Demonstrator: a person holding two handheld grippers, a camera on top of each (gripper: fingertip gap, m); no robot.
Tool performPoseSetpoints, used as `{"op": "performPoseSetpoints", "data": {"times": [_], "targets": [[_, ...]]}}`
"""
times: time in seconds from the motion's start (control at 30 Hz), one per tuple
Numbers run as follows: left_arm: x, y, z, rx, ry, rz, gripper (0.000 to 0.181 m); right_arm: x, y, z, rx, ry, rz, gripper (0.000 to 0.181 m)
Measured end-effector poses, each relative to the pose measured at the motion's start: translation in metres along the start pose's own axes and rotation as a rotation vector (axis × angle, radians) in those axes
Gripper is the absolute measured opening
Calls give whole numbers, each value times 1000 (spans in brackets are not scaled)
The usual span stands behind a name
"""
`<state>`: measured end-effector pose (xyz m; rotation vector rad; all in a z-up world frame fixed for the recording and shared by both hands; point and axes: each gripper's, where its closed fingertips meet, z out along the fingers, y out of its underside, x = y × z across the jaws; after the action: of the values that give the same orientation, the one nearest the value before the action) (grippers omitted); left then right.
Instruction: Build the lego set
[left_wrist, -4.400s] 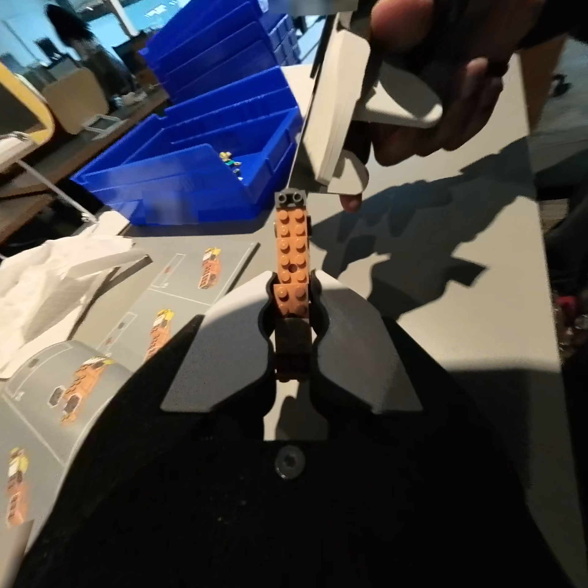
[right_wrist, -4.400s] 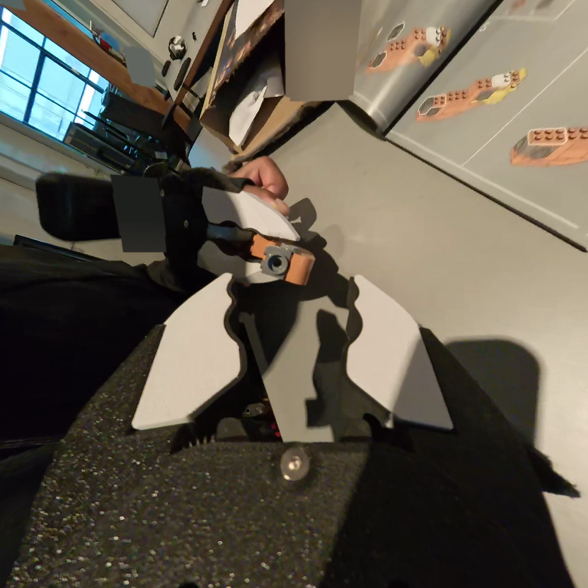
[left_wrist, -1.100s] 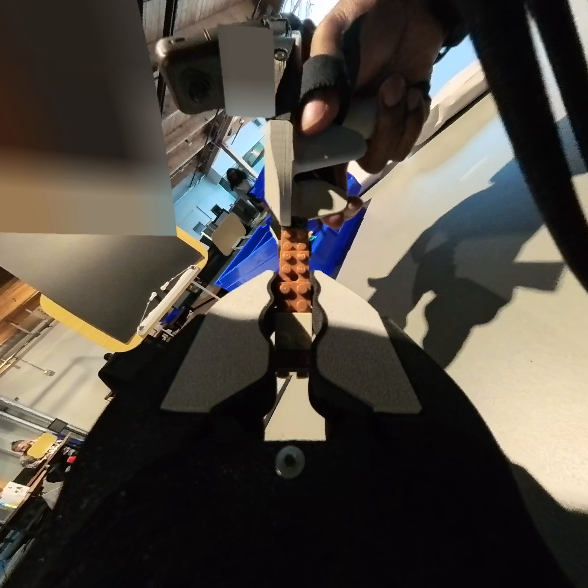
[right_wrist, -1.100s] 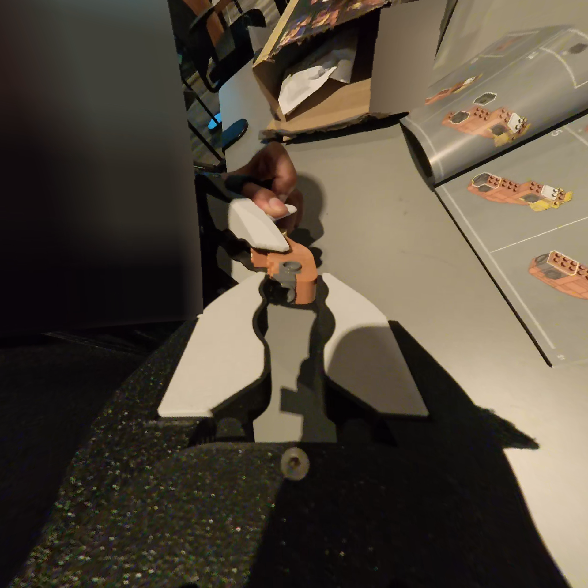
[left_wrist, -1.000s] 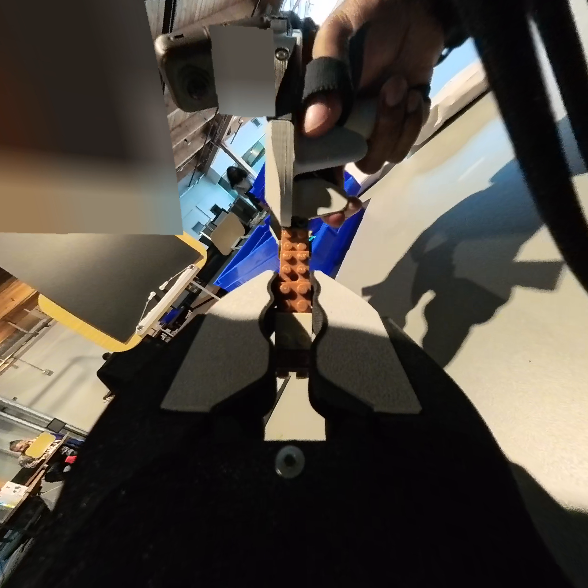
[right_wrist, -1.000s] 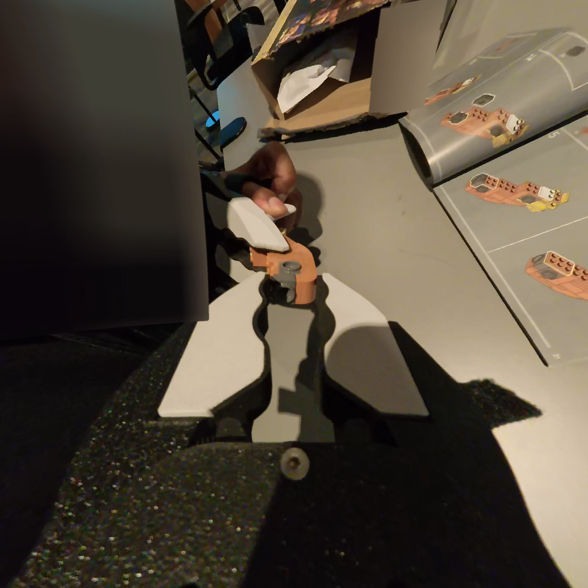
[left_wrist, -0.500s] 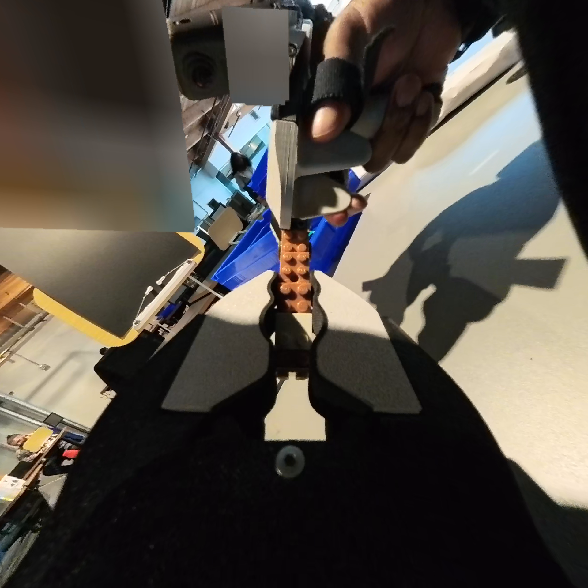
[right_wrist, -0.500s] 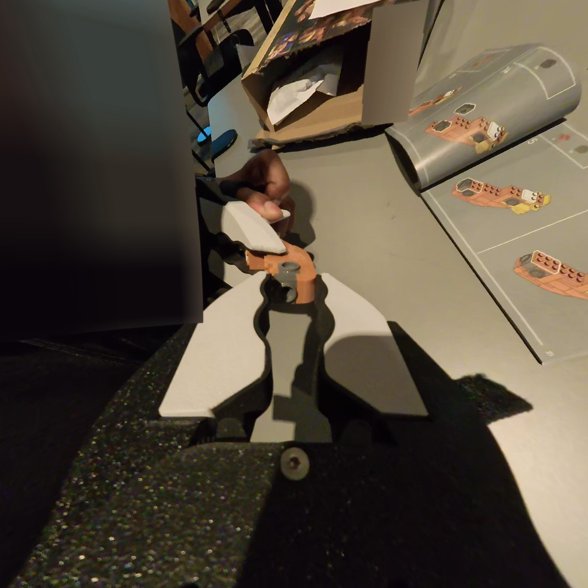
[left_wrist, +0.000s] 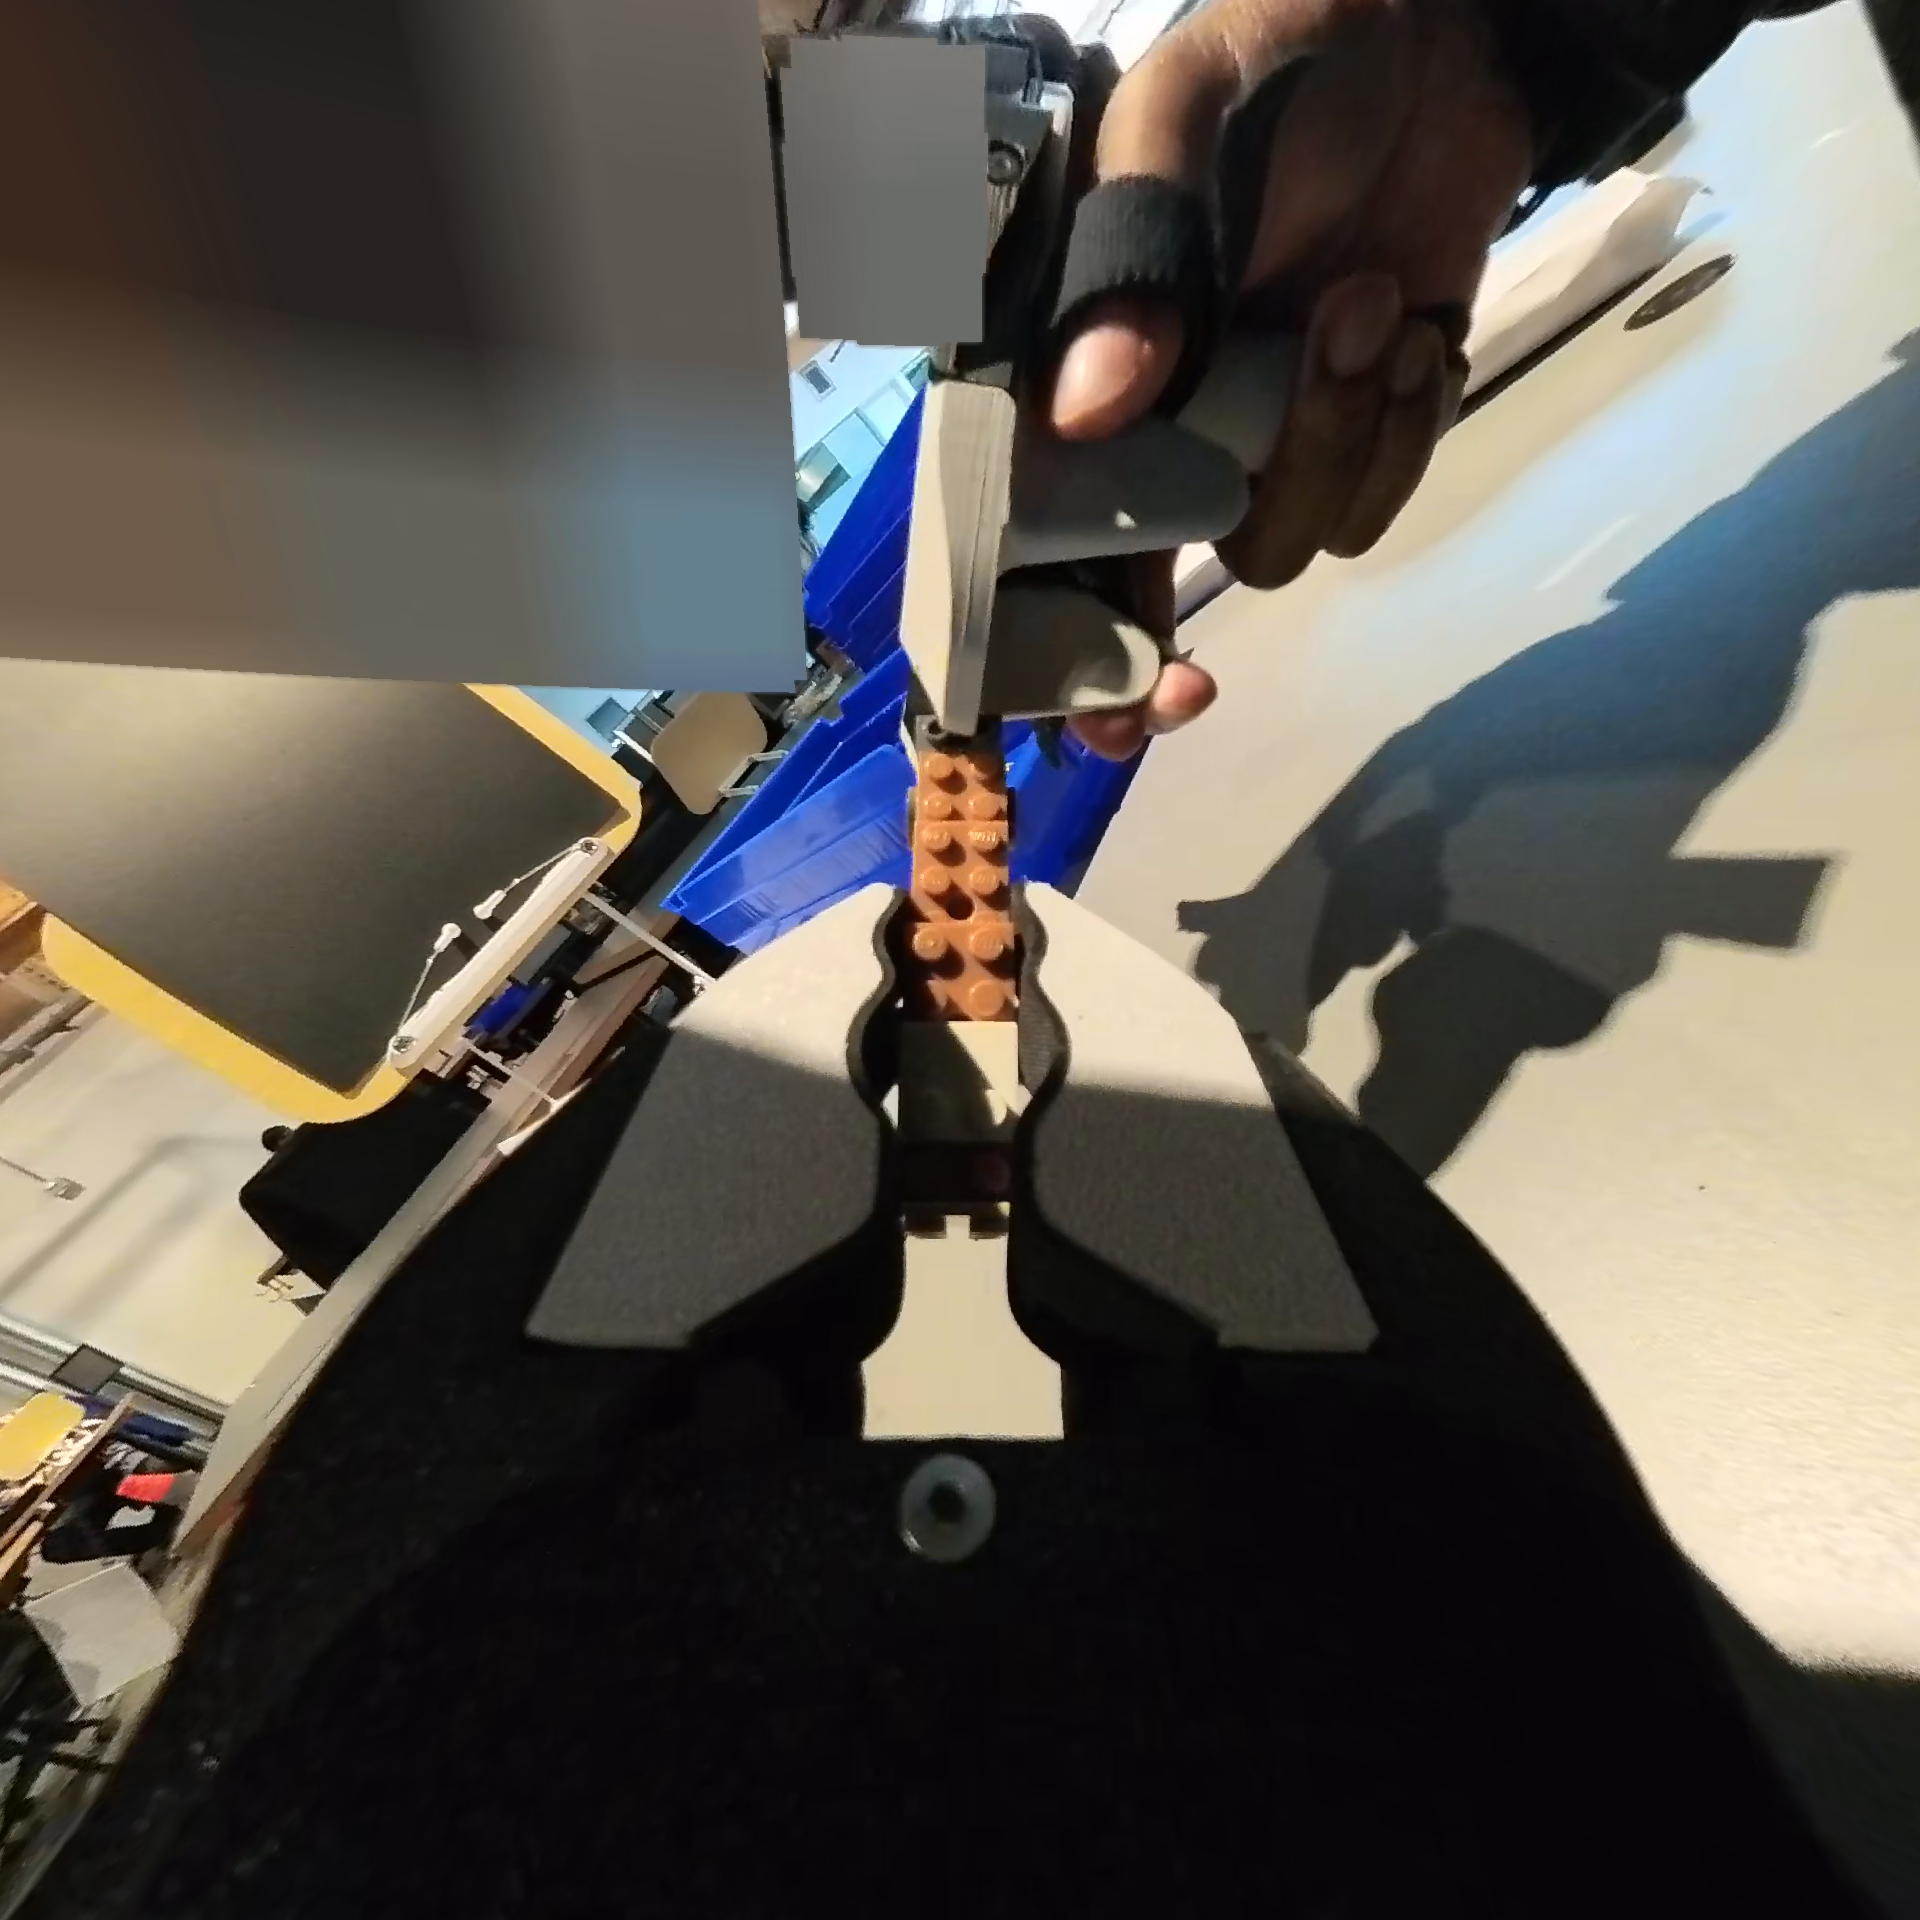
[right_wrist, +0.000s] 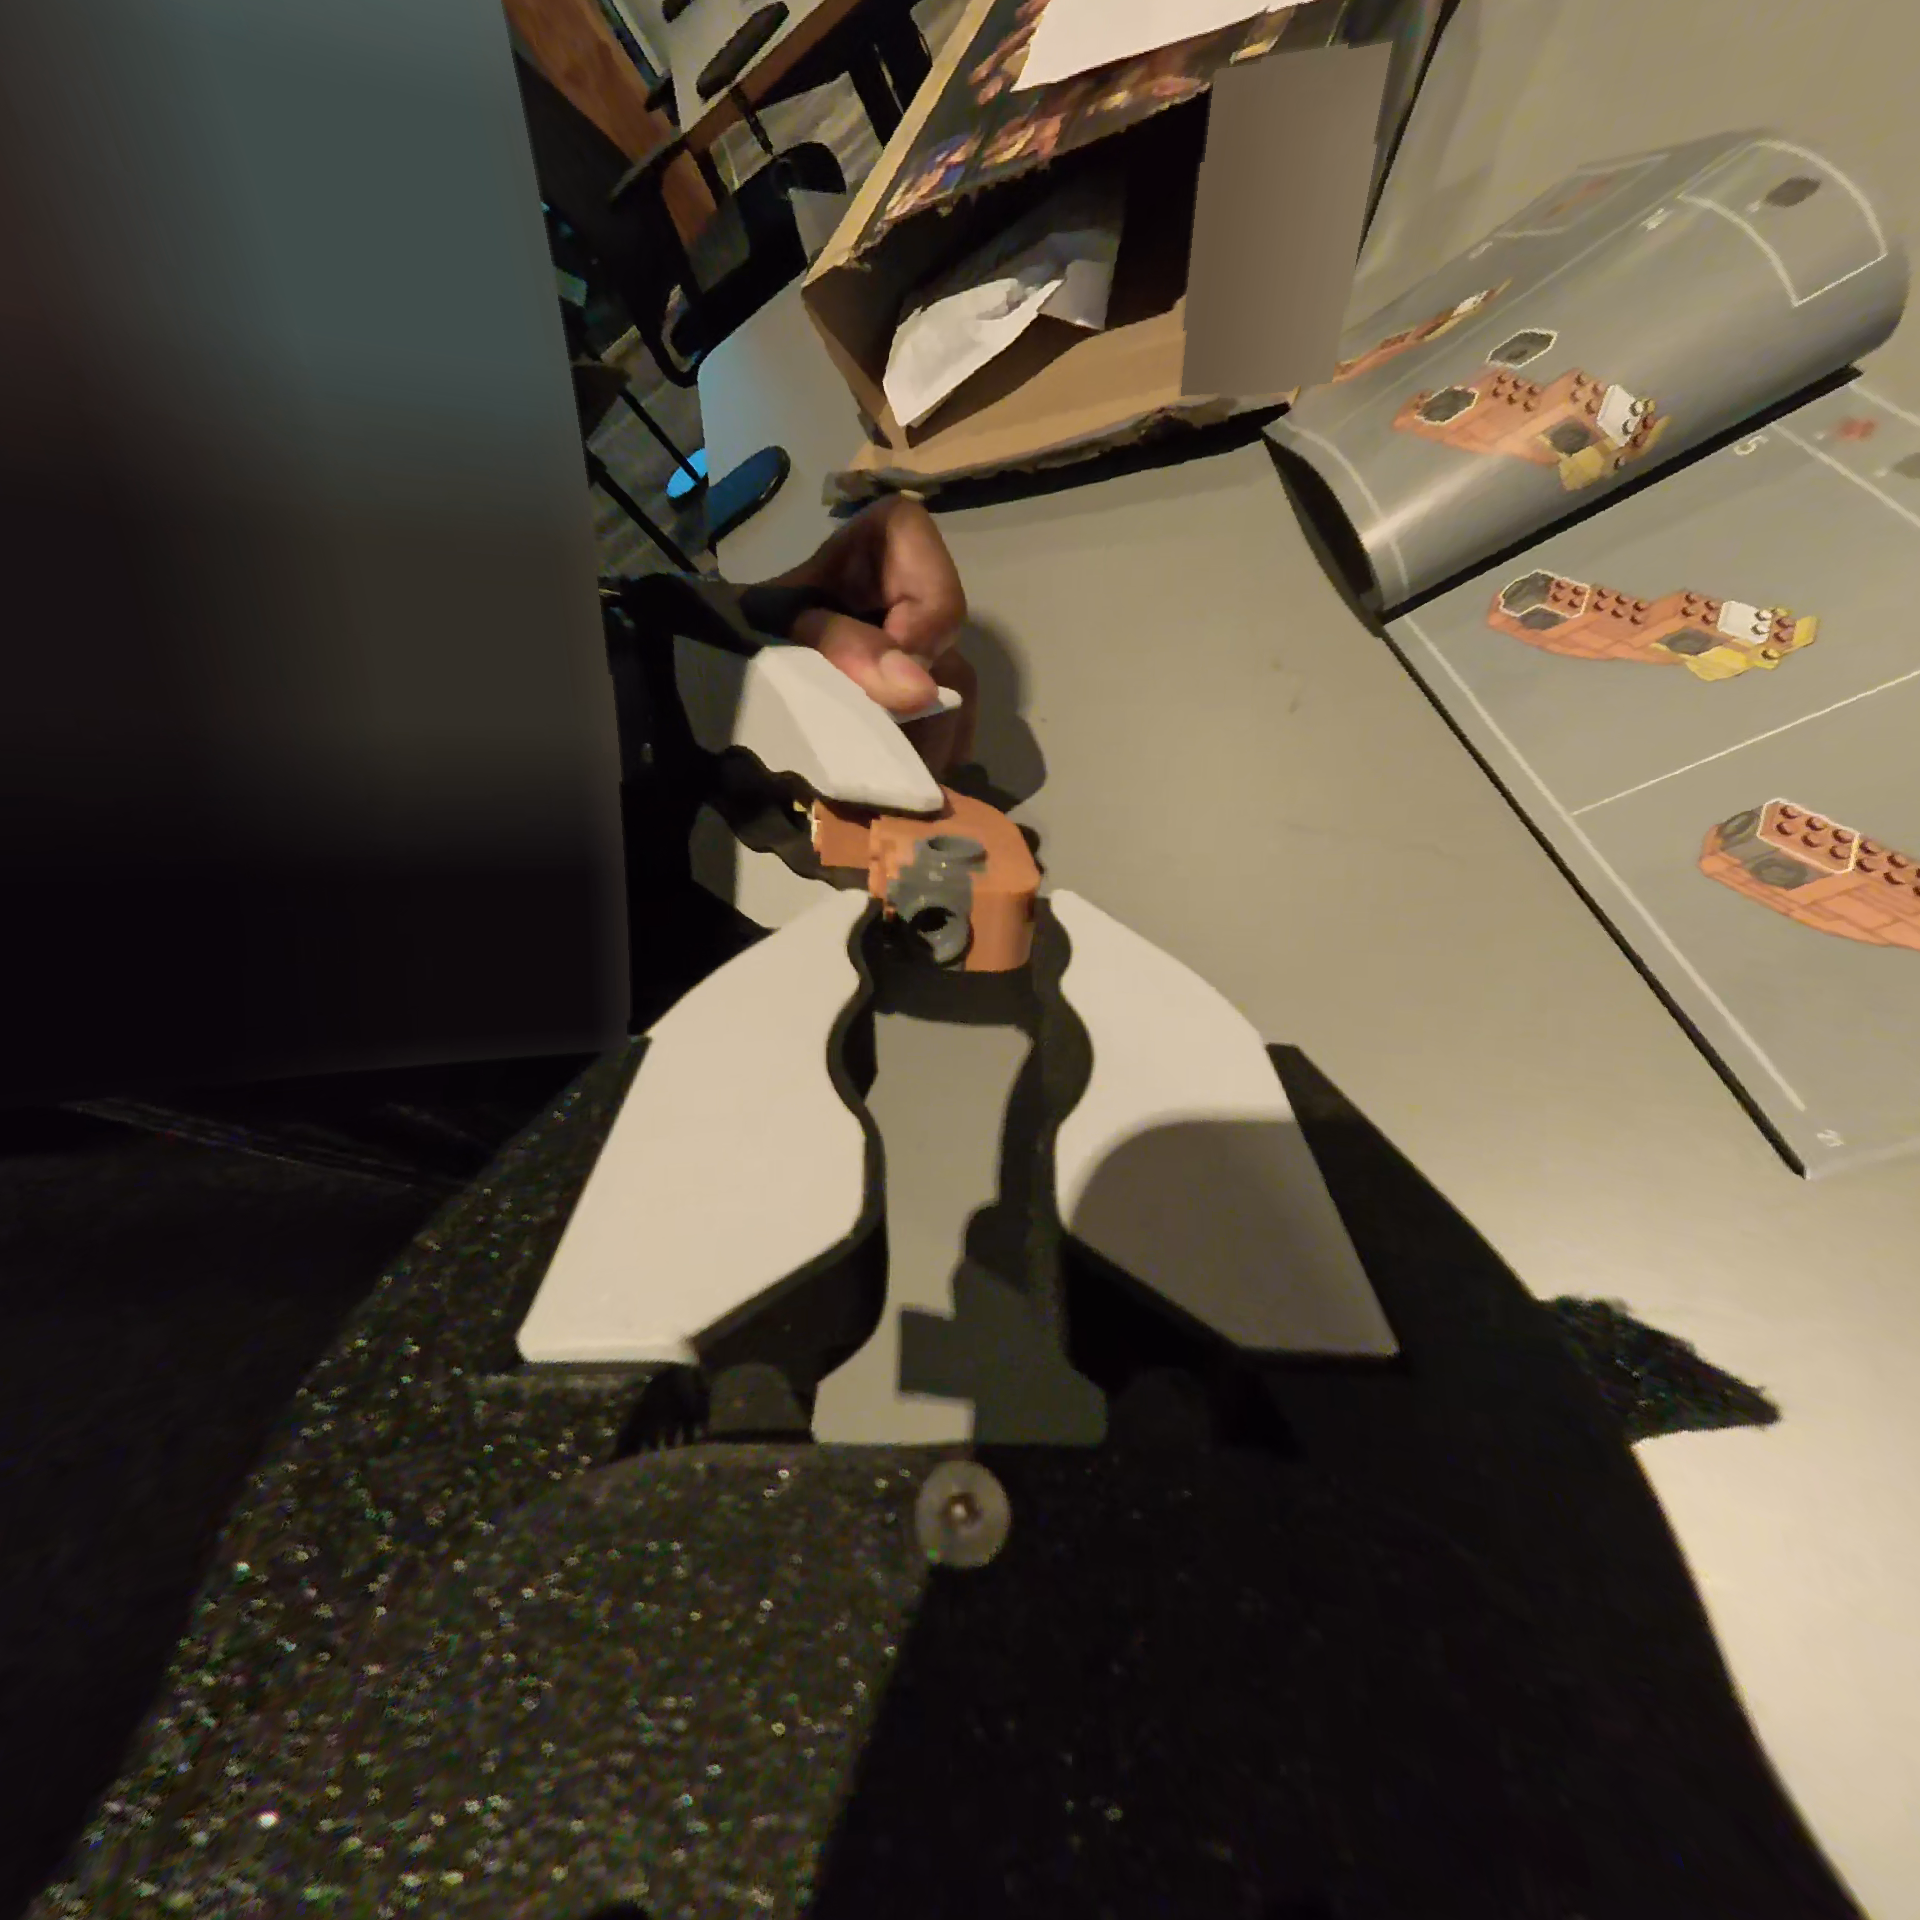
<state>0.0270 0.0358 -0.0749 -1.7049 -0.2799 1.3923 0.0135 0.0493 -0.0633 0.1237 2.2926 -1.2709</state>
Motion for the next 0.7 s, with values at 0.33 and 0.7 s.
{"op": "performPoseSetpoints", "data": {"times": [0.33, 0.7], "targets": [[0, -1, -1, 6, 14, -37, 17, 3, 1, 2, -6, 19, -28, 25], [8, 17, 4, -84, 76, -83, 17, 16, 12, 8, -29, 90, -27, 15]]}}
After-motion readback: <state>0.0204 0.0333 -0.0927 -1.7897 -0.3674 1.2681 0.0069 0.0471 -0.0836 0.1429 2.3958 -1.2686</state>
